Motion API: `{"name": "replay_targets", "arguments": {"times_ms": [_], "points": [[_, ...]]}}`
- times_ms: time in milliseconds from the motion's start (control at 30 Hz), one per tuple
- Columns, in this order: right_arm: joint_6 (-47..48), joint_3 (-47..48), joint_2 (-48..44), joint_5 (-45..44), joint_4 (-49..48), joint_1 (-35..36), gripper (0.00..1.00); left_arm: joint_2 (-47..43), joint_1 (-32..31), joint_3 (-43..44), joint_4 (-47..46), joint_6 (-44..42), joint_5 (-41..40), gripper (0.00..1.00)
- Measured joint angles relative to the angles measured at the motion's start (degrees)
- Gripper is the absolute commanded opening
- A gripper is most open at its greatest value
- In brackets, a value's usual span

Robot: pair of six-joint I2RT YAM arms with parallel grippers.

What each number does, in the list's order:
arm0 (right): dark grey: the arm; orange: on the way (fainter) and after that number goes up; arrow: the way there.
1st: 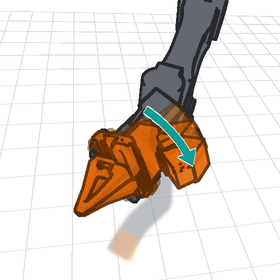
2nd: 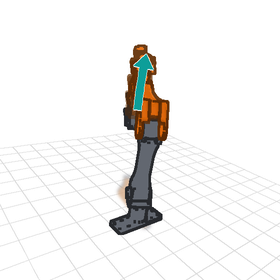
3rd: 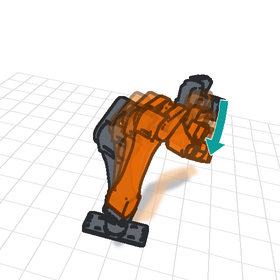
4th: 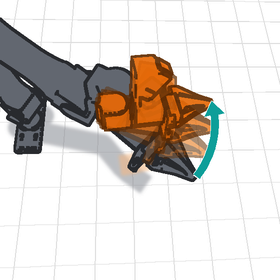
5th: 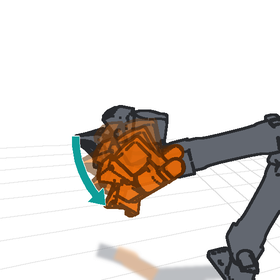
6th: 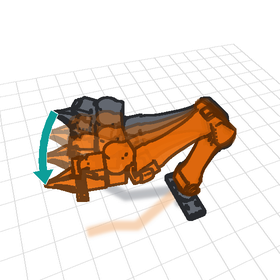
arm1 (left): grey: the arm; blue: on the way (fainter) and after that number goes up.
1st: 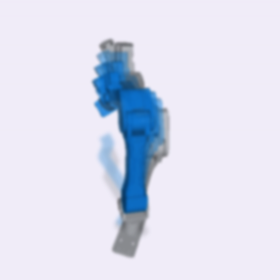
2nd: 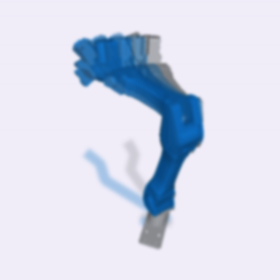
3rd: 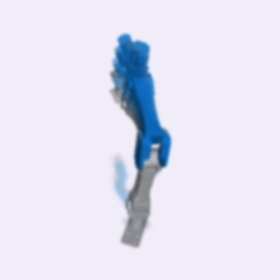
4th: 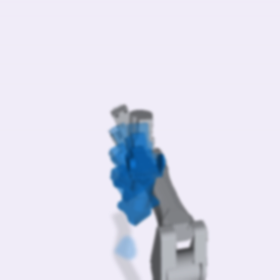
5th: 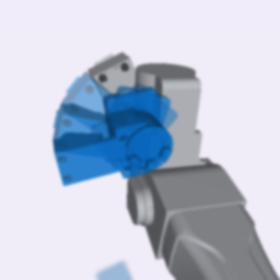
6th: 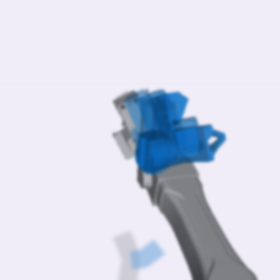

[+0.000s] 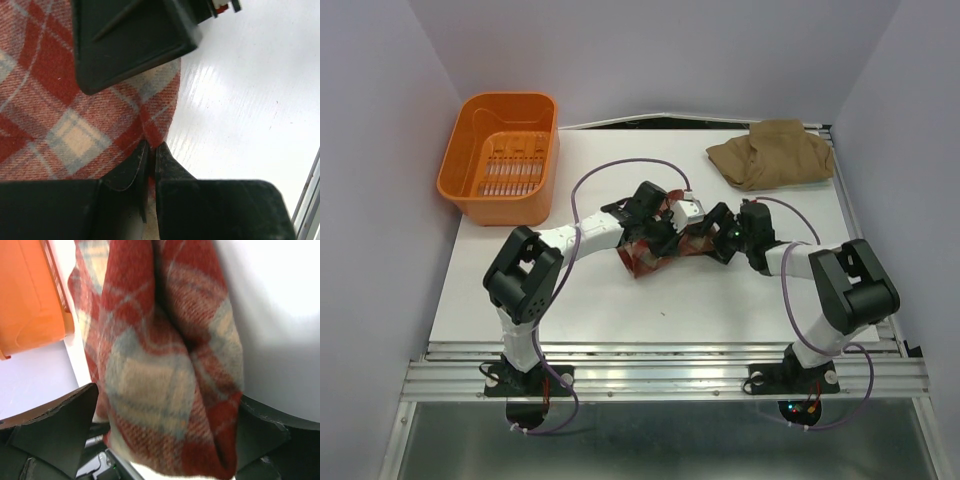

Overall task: Fold and stack the skirts
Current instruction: Neatly place the folded skirt to the corner

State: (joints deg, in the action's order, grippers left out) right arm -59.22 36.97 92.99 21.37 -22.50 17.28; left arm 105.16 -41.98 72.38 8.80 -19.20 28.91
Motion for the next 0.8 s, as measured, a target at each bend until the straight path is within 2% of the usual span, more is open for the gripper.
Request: {"name": "replay_targets", "arguments": {"times_ms": [100, 167, 400, 500, 533, 567, 633, 667, 767, 800], "points": [[0.6, 0.6, 1.6, -0.6, -1.4, 0.0, 1.00, 0.4, 0.0, 0.0, -0.2, -0.3, 0.2, 0.00], [0.8, 0.6, 2.4, -1.1, -2.3, 0.0, 0.92, 0.9, 0.0, 0.0, -0.3, -0.5, 0.5, 0.00], [2.8, 0.6, 4.1, -2.3, -3.4, 0.0, 0.51, 2.6, 0.0, 0.0, -0.4, -1.3, 1.2, 0.00], [5.5, 1.0, 5.0, -3.0, -3.5, 0.0, 0.28, 2.7, 0.0, 0.0, -0.4, -1.7, 1.3, 0.00], [7.5, 1.7, 5.3, -3.4, -3.2, 0.0, 0.15, 2.7, 0.0, 0.0, -0.4, -1.7, 1.2, 0.00], [8.3, 2.2, 5.4, -3.4, -3.1, 0.0, 0.10, 2.7, 0.0, 0.0, -0.4, -1.8, 1.2, 0.00], [11.7, 3.7, 5.4, -3.6, -2.9, 0.0, 0.01, 2.7, 0.0, 0.0, -0.8, -2.1, 1.0, 0.11], [14.4, 4.9, 5.4, -3.7, -2.2, 0.2, 0.01, 2.7, 0.1, 0.0, -1.0, -2.2, 0.7, 0.24], [20.2, 7.8, 5.4, -3.8, -0.6, 0.6, 0.01, 2.4, 0.1, -0.3, -2.2, -2.5, -0.7, 0.40], [22.3, 8.8, 5.4, -4.0, 0.4, 0.7, 0.01, 1.6, 0.1, -1.1, -2.4, -2.5, -1.4, 0.50]]}}
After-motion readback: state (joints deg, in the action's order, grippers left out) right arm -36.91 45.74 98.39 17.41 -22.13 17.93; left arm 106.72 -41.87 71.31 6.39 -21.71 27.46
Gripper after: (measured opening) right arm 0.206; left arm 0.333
